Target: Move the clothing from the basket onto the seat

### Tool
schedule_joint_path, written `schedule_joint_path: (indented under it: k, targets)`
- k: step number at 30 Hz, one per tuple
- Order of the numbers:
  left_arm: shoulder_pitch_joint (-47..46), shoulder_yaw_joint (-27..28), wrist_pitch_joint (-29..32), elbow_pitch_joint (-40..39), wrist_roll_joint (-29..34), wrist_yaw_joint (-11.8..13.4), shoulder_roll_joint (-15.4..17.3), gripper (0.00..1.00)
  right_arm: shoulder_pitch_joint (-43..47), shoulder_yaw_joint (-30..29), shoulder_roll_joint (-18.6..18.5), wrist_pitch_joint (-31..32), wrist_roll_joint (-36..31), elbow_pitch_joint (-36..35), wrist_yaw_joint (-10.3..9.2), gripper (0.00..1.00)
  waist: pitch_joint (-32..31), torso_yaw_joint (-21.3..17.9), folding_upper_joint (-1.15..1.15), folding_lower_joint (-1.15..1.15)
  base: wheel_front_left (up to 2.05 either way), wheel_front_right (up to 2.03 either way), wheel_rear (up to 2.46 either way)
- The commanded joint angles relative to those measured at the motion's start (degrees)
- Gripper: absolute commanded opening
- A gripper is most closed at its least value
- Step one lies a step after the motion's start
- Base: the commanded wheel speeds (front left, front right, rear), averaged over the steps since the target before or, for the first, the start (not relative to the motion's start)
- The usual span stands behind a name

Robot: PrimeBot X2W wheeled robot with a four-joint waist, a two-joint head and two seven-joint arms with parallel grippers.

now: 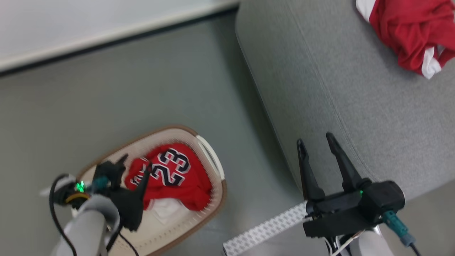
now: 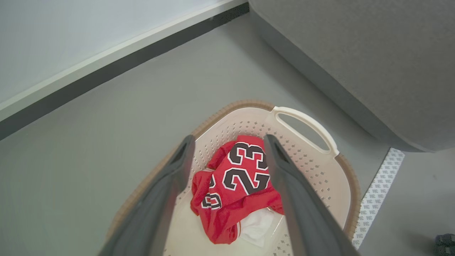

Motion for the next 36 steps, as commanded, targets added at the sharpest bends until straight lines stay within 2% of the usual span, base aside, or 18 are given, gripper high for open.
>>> schedule_joint_path:
  k: [1,5,7,11,16,19,27,29,30,32,36]
  targets:
    - [-2.52,-0.29,0.96,1.24,0.76,-0.17,1.04,1.0,-1.74,0.3,0.33,-0.34,0.6,-1.54,0.0,1.0,13.1,-8.12,-0.02,-0.02,0.0,0.0,0.0]
    - [-7.21,-0.63,3.87,5.28,1.91,1.07,1.94,1.0,-2.69,0.36,0.33,-0.32,1.9,-5.49,0.0,1.0,17.17,-8.94,-0.02,-0.02,0.0,0.0,0.0]
    - [-10.05,-0.52,5.83,7.62,2.2,2.71,2.22,1.0,-2.51,0.2,0.33,-0.32,2.83,-8.59,0.0,1.0,20.09,-8.97,-0.02,-0.02,0.0,0.0,0.0]
    - [-11.86,-0.34,7.24,10.43,2.47,4.85,2.47,1.0,-1.15,0.47,0.3,-0.31,3.76,-10.28,0.0,1.0,22.64,-8.29,-0.02,-0.02,0.0,0.0,0.0]
    - [-13.7,0.93,8.07,13.34,3.03,10.83,3.15,1.0,0.05,0.76,0.3,-0.31,4.29,-10.76,0.0,1.0,24.2,-7.73,-0.02,-0.02,0.0,0.0,0.0]
    - [-14.2,1.47,7.1,14.39,2.69,13.24,3.18,1.0,0.73,0.98,0.29,-0.31,4.53,-10.79,0.0,1.0,24.73,-7.49,-0.02,-0.02,0.0,0.0,0.0]
    - [-15.56,2.42,6.81,17.0,1.01,14.54,3.16,1.0,1.07,1.33,0.27,-0.31,4.32,-11.23,0.0,1.0,25.49,-6.89,-0.02,-0.02,0.0,0.0,0.0]
    - [-16.0,3.03,6.68,17.84,0.15,14.22,2.97,1.0,1.59,1.36,0.27,-0.31,4.07,-11.28,0.0,1.0,25.66,-6.71,-0.02,-0.02,0.0,0.0,0.0]
    - [-16.18,3.04,6.46,18.46,-0.14,14.0,2.95,0.73,1.89,1.43,0.28,-0.31,3.89,-11.17,0.0,1.0,25.67,-6.65,-0.02,-0.02,0.0,0.0,0.0]
    - [-16.73,3.11,5.65,19.28,-0.63,13.49,2.86,0.0,2.13,1.33,0.27,-0.31,3.67,-11.06,0.0,1.0,25.64,-6.6,-0.02,-0.02,0.0,0.0,0.0]
    - [-17.85,3.09,3.92,21.19,-1.52,12.8,2.74,0.0,1.59,1.48,0.28,-0.31,3.85,-10.65,0.0,1.0,25.5,-6.72,-0.02,-0.02,0.0,0.0,0.0]
